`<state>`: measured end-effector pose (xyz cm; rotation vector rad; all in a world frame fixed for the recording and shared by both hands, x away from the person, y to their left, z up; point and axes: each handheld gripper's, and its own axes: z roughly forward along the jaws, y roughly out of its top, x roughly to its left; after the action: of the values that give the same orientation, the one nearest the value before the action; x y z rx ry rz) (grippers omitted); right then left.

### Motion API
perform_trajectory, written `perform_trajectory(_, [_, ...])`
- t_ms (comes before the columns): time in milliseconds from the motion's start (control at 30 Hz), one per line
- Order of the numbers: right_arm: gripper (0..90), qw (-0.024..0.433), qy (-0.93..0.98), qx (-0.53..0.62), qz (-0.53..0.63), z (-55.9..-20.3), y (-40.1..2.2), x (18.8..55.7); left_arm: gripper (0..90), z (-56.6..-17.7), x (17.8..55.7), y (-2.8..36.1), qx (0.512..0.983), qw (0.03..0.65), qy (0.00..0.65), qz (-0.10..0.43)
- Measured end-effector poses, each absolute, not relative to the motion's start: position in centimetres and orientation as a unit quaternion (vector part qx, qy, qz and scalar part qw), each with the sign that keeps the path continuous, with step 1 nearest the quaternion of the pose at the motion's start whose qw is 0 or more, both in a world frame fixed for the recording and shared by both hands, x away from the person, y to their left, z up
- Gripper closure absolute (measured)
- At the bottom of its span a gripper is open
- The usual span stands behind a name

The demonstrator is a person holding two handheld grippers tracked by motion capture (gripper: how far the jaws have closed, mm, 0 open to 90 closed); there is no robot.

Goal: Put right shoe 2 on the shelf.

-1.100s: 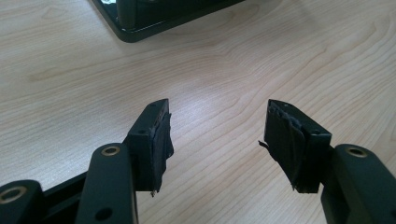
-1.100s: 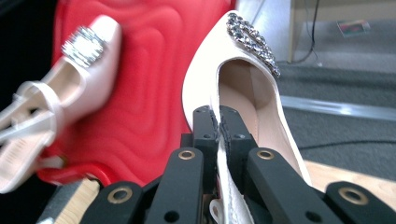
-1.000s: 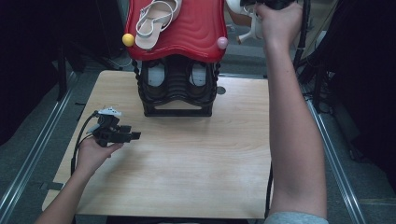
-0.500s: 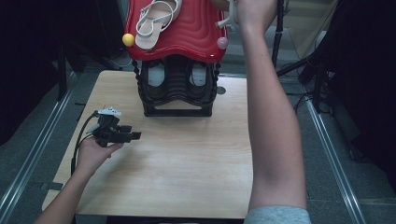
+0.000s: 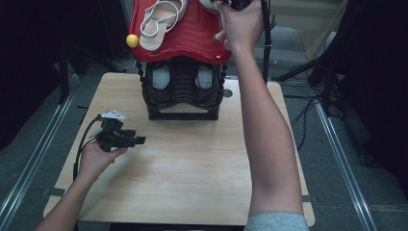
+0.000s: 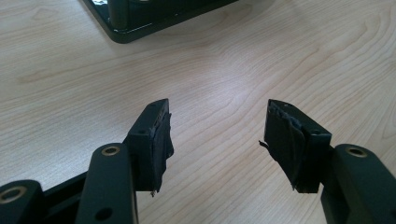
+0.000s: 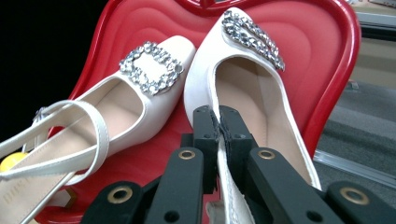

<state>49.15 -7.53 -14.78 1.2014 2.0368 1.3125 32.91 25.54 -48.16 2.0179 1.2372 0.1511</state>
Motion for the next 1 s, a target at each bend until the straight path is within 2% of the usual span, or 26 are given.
perform_trajectory(467, [87.4,0.214,0.735,0.430,0.478,-17.0,-5.9,48.7,41.3,-48.2,32.9,25.5,0.789,0.375,0.483,0.059])
perform_trajectory(1000, [87.5,0.201,0.735,0.443,0.473,-17.8,-4.9,48.6,41.3,-48.3,33.0,25.5,0.788,0.376,0.484,0.058])
